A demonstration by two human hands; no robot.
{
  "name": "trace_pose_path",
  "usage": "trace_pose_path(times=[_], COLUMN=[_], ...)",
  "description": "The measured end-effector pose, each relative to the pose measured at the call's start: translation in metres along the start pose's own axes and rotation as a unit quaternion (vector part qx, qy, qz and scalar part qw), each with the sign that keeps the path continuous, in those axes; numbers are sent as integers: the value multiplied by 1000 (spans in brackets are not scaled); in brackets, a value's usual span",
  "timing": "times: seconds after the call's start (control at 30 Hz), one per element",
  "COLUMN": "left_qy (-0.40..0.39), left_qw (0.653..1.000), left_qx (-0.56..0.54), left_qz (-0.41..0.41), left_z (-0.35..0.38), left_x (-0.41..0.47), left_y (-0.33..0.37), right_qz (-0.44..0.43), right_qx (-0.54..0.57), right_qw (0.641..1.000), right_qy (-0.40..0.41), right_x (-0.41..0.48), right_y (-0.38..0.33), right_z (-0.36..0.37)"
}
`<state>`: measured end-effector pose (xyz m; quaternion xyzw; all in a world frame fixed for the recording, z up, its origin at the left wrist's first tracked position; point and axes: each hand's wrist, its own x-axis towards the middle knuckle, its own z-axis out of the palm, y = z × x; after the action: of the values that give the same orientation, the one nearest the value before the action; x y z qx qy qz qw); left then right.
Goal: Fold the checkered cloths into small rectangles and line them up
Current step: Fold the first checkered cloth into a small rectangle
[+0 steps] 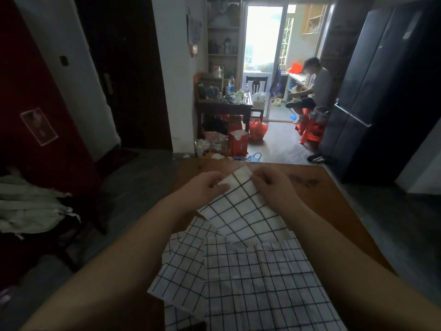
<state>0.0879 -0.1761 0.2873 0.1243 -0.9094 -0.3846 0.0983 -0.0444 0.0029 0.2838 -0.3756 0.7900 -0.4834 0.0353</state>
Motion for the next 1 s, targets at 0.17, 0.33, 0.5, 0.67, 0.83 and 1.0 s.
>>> trace_pose_path(times=[0.17, 0.33, 0.5, 0.67, 0.83, 1.0], left_qy=[5, 35, 81, 85, 97, 118], left_qw=[1000, 998, 987, 988, 985, 982], left_qx=[24, -33, -129, -120, -127, -128], left_qz=[-15, -32, -47, -50, -62, -69], left_z=[-3, -7, -4, -4, -8, -12], left_x=[-15, -20, -23, -21, -20, -22], left_y=[-23, -21, -21, -17, -19, -23], right_qz=[43, 42, 55, 38, 30, 38], right_qx=[58, 49, 47, 71, 87, 114], right_qw=[997, 998, 997, 997, 996, 993], right_qy=[3, 10, 23, 17, 9, 4], right_x=[-7, -7, -9, -12, -11, -13], right_y=[2, 5, 9, 4, 2, -1], right_z=[-11, -10, -8, -8, -11, -12])
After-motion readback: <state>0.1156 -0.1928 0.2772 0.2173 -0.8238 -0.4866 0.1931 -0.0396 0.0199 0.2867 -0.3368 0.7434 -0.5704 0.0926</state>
